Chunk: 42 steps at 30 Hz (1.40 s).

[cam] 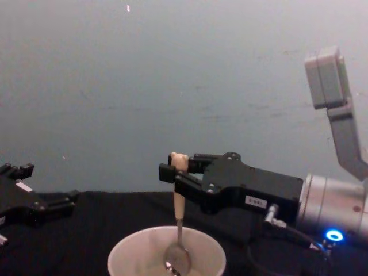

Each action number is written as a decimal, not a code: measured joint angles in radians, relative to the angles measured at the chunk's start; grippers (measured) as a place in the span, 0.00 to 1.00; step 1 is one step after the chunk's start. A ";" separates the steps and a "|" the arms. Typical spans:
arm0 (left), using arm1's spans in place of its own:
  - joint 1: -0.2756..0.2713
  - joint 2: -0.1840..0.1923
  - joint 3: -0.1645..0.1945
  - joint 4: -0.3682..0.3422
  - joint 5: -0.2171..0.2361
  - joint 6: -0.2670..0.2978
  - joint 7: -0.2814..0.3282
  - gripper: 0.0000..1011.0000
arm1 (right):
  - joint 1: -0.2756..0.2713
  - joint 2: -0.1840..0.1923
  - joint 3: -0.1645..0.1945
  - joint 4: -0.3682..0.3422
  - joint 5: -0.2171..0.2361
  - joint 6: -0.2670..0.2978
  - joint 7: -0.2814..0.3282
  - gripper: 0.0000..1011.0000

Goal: Pick up the stirring spoon with one hand, stir inside the cup, then place it back in its original position.

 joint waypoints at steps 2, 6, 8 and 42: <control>0.000 0.000 0.000 0.000 0.000 0.000 0.000 0.99 | -0.008 0.008 0.004 -0.014 -0.001 0.007 -0.004 0.21; 0.000 0.000 0.000 0.000 0.000 0.000 0.000 0.99 | -0.025 0.027 0.009 -0.045 -0.001 0.021 -0.008 0.21; 0.000 0.000 0.000 0.000 0.000 0.000 0.000 0.99 | -0.038 0.040 0.011 -0.067 -0.001 0.031 -0.008 0.21; 0.000 0.000 0.000 0.000 0.000 0.000 0.000 0.99 | 0.020 -0.033 -0.045 0.009 0.008 -0.002 0.030 0.21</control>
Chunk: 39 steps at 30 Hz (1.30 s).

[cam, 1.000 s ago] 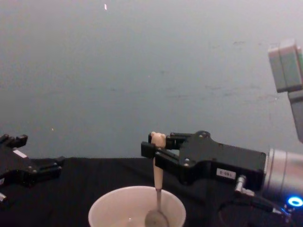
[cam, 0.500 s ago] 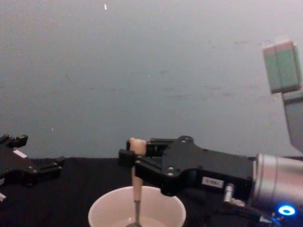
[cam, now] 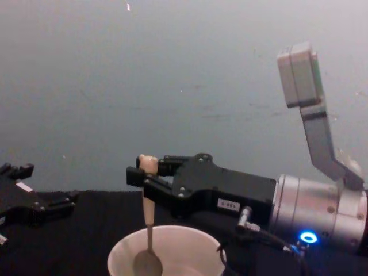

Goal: Pick up the stirring spoon with one hand, stir inside the cup, then place it back in its original position.

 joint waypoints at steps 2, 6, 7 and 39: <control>0.000 0.000 0.000 0.000 0.000 0.000 0.000 0.99 | 0.004 -0.001 0.003 0.010 -0.003 -0.002 -0.005 0.21; 0.000 0.000 0.000 0.000 0.000 0.000 0.000 0.99 | 0.007 0.000 0.011 0.021 -0.010 -0.004 -0.012 0.21; 0.000 0.000 0.000 0.000 0.000 0.000 0.000 0.99 | 0.007 0.002 0.014 0.022 -0.012 -0.004 -0.014 0.21; 0.000 0.000 0.000 0.000 0.000 0.000 0.000 0.99 | -0.078 0.092 0.051 -0.116 -0.021 0.050 -0.041 0.21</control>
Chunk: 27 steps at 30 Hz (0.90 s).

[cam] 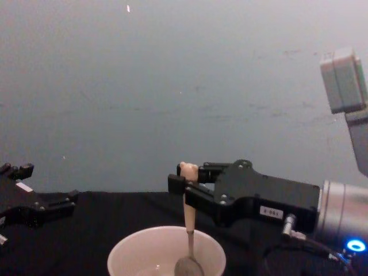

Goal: Pick up the stirring spoon with one hand, stir inside the cup, then place it back in its original position.

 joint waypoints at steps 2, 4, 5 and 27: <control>0.000 0.000 0.000 0.000 0.000 0.000 0.000 0.99 | -0.009 0.008 -0.002 -0.016 0.003 0.006 0.004 0.21; 0.000 0.000 0.000 0.000 0.000 0.000 0.000 0.99 | -0.023 0.019 -0.007 -0.041 0.010 0.017 0.013 0.21; 0.000 0.000 0.000 0.000 0.000 0.000 0.000 0.99 | -0.027 0.021 -0.009 -0.048 0.013 0.020 0.016 0.21; 0.000 0.000 0.000 0.000 0.000 0.000 0.000 0.99 | 0.047 -0.078 -0.056 0.074 0.014 -0.023 0.021 0.21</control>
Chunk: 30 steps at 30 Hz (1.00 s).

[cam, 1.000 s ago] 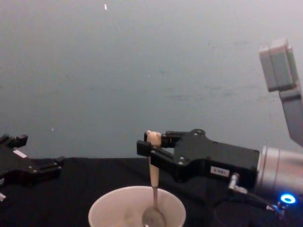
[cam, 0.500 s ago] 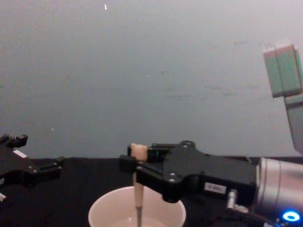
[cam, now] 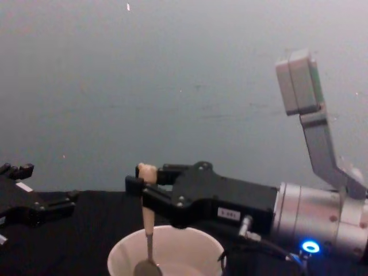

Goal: Pick up the stirring spoon with one hand, stir inside the cup, then place it back in its original position.

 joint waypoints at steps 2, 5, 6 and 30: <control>0.000 0.000 0.000 0.000 0.000 0.000 0.000 0.99 | 0.009 -0.006 0.007 0.019 -0.004 -0.006 -0.008 0.21; 0.000 0.000 0.000 0.000 0.000 0.000 0.000 0.99 | 0.015 -0.007 0.016 0.033 -0.010 -0.009 -0.017 0.21; 0.000 0.000 0.000 0.000 0.000 0.000 0.000 0.99 | 0.015 -0.007 0.018 0.036 -0.011 -0.009 -0.019 0.21; 0.000 0.000 0.000 0.000 0.000 0.000 0.000 0.99 | -0.009 0.024 0.051 0.011 -0.034 0.008 -0.044 0.21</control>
